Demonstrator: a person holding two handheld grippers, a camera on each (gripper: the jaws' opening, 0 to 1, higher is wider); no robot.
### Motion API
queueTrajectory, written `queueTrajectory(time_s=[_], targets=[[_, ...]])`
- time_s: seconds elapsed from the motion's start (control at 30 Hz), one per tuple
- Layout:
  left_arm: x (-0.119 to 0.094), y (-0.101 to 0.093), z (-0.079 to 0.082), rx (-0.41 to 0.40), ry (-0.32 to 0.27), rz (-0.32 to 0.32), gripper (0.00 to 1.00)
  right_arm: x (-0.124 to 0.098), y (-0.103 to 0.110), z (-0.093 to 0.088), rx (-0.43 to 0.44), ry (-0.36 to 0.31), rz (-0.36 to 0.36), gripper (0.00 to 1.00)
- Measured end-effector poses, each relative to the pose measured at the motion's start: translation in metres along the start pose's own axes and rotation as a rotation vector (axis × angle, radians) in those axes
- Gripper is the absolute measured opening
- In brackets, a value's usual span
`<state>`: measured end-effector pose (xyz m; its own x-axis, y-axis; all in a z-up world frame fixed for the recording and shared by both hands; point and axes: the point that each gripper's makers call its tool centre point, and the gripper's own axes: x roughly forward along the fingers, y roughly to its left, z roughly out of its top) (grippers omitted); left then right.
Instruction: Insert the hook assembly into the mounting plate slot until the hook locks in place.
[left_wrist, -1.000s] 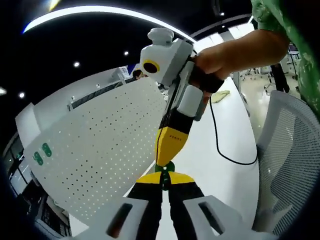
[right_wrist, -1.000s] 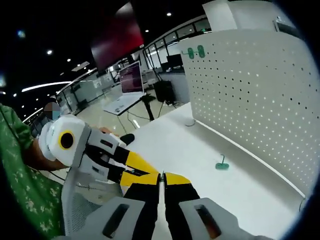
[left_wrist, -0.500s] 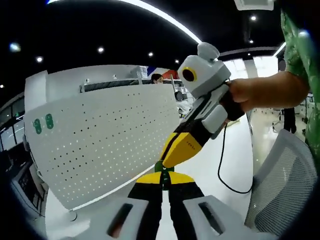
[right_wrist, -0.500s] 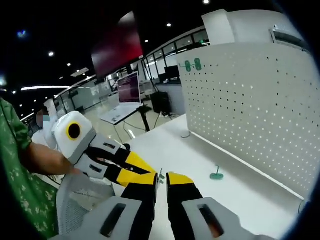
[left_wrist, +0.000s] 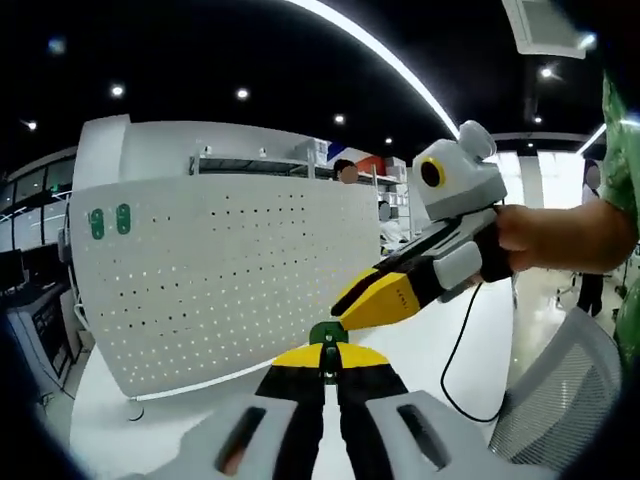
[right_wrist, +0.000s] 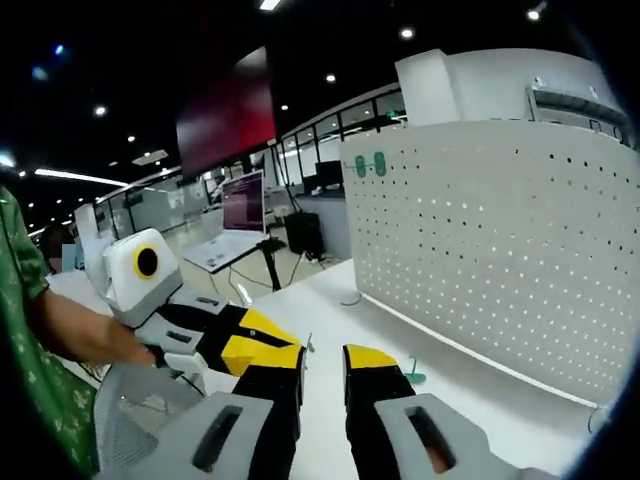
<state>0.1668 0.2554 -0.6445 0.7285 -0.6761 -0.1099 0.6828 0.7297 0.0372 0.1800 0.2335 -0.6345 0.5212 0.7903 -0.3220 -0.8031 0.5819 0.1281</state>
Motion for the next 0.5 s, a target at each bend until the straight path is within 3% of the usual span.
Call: queueTrajectory(time_s=[0.33, 0.5], targets=[[0.001, 0.004, 0.006, -0.014, -0.019, 0.016, 0.02, -0.015, -0.008, 0.008, -0.018, -0.039, -0.040, 0.22], [0.001, 0.008, 0.013, -0.014, -0.033, 0.024, 0.02, -0.023, -0.012, 0.013, -0.049, -0.059, -0.080, 0.29]])
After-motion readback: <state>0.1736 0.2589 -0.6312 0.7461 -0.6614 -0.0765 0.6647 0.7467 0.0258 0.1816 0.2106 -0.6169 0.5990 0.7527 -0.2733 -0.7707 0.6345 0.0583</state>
